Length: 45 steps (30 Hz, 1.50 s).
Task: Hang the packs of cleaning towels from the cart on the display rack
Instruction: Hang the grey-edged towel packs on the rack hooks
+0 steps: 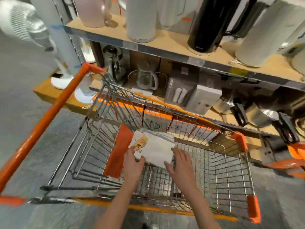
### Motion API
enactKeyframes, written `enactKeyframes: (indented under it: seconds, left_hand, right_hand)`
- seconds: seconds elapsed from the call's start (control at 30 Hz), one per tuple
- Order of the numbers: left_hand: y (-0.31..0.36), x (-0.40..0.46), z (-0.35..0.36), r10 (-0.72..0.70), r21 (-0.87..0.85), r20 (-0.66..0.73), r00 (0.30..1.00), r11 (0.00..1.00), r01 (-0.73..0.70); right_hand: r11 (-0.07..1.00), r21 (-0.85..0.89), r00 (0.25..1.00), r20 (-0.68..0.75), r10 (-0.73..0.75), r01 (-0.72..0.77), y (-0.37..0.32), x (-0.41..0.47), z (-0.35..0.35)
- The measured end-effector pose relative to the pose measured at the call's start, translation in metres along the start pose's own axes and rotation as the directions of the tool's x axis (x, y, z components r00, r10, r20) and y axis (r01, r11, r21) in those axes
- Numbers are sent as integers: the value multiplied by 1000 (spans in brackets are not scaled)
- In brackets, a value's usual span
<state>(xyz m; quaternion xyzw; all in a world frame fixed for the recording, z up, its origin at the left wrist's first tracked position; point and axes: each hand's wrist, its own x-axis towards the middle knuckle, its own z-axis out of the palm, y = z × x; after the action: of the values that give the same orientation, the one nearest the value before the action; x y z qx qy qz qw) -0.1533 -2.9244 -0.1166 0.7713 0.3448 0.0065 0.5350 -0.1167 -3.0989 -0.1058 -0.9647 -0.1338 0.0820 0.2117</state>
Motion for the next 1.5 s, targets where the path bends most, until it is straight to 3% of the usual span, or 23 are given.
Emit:
enactKeyframes:
  seconds: [0.13, 0.27, 0.4, 0.7, 0.9, 1.07, 1.23, 1.37, 1.5]
  left_hand:
    - [-22, 38, 25, -110, -101, -35, 993, 989, 106]
    - [-40, 66, 57, -298, -281, -102, 949, 924, 260]
    - [-59, 93, 90, -467, -369, -128, 875, 841, 395]
    - [-108, 154, 132, -688, -406, -271, 673, 716, 568]
    - [-134, 164, 150, -629, -464, -284, 724, 751, 470]
    - [-130, 163, 154, -603, -449, -313, 734, 775, 445]
    - [-137, 168, 145, -612, -391, -238, 754, 771, 502]
    - [-139, 173, 141, -571, -387, -283, 770, 803, 453]
    - [-147, 171, 146, -528, -458, -294, 797, 809, 367]
  right_hand:
    - [1000, -18, 998, 67, -17, 19, 11, 48, 26]
    - [996, 89, 988, 156, -1, -14, 22, 89, 53]
    - [992, 128, 969, 245, -38, 7, 36, 130, 88]
    - [965, 256, 924, 350, -151, 61, 60, 211, 178]
    - [948, 311, 901, 387, -197, 74, 55, 250, 209]
    - [953, 257, 871, 418, -260, 162, 50, 266, 222]
    - [955, 184, 784, 545, -297, 234, 44, 283, 227]
    - [960, 186, 712, 645, -279, 207, 39, 295, 226]
    - [962, 177, 700, 660, -272, 206, 33, 296, 225]
